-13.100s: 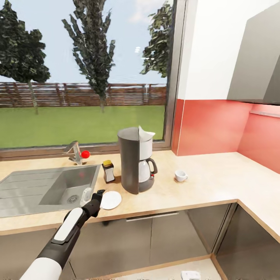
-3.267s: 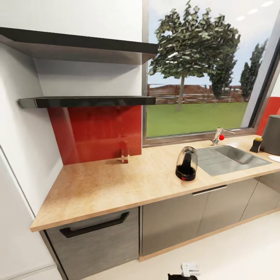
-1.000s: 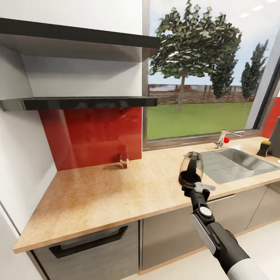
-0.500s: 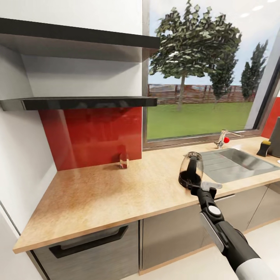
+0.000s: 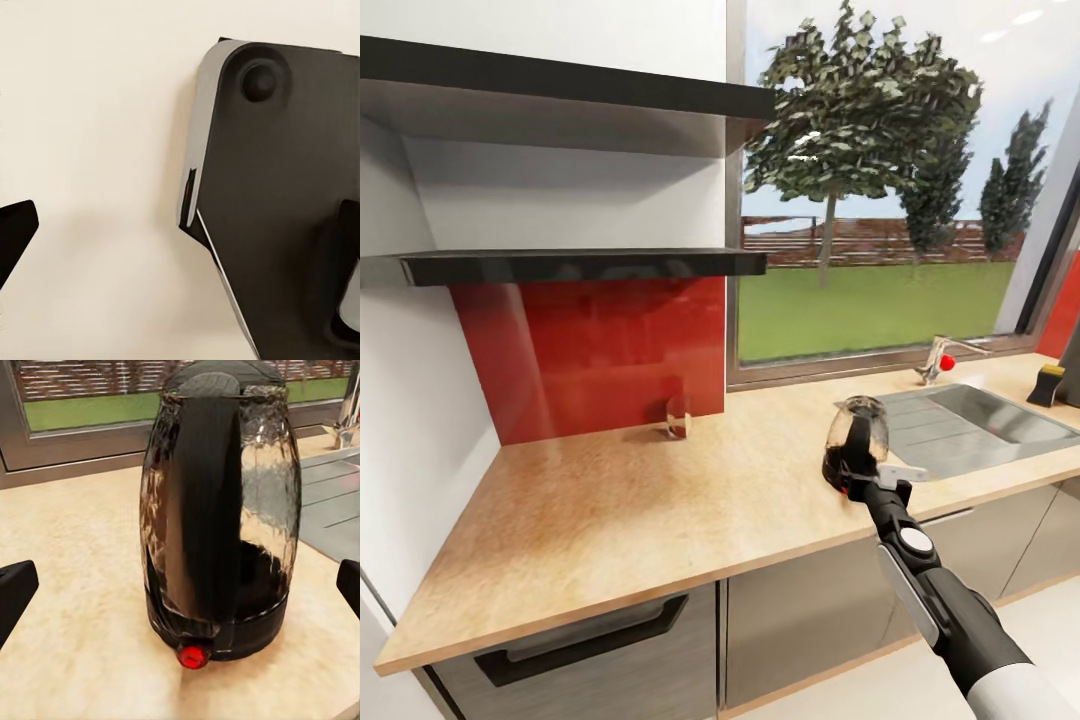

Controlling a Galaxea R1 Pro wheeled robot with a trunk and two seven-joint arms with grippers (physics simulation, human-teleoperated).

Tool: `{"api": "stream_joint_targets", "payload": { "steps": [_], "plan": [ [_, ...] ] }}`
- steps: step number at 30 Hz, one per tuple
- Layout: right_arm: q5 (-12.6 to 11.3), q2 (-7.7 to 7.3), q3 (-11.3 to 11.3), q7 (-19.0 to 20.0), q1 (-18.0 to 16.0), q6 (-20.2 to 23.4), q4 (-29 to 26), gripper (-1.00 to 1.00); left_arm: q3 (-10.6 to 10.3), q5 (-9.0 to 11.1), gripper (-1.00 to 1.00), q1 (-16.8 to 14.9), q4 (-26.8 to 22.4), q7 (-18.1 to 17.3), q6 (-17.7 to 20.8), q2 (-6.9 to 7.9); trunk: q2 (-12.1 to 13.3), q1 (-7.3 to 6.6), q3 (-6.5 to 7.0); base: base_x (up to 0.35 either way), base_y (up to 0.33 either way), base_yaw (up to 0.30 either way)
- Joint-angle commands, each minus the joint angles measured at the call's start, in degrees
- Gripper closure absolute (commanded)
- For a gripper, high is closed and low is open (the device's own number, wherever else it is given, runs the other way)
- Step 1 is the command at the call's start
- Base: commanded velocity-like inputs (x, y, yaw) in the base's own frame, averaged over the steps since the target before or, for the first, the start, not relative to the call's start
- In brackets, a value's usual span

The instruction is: Set up a coffee station on the kitchen countertop: keep the coffee maker on the countertop, move the bottle of coffee from the kitchen shelf to the counter next to the coffee maker, place a paper coffee filter on top of the coffee maker, put the saucer next to the coffee maker with the coffee cup on the saucer, and place the electric kettle next to the coffee maker.

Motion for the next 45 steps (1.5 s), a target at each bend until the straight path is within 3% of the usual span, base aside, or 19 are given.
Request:
{"api": "stream_joint_targets", "payload": {
  "steps": [1,18,45],
  "plan": [
    [-0.28,-0.03,0.25,-0.5,-0.05,0.25,-0.08,-1.0,-0.47,0.61,-1.0,-0.04,0.13,-0.31,-0.28,0.0,-0.11,0.03,-0.11,0.016,0.0,0.0],
    [-0.27,-0.1,0.13,-0.59,-0.05,0.16,2.78,-1.0,-0.47,0.61,-1.0,0.05,0.14,-0.31,-0.27,-0.03,-0.11,0.03,-0.11,0.108,0.0,0.0],
    [-0.27,-0.36,0.12,-0.68,-0.05,0.12,3.02,-1.0,-0.47,0.61,-1.0,0.03,0.13,-0.31,-0.27,-0.34,-0.11,0.03,-0.11,0.083,0.0,0.0]
  ]
}}
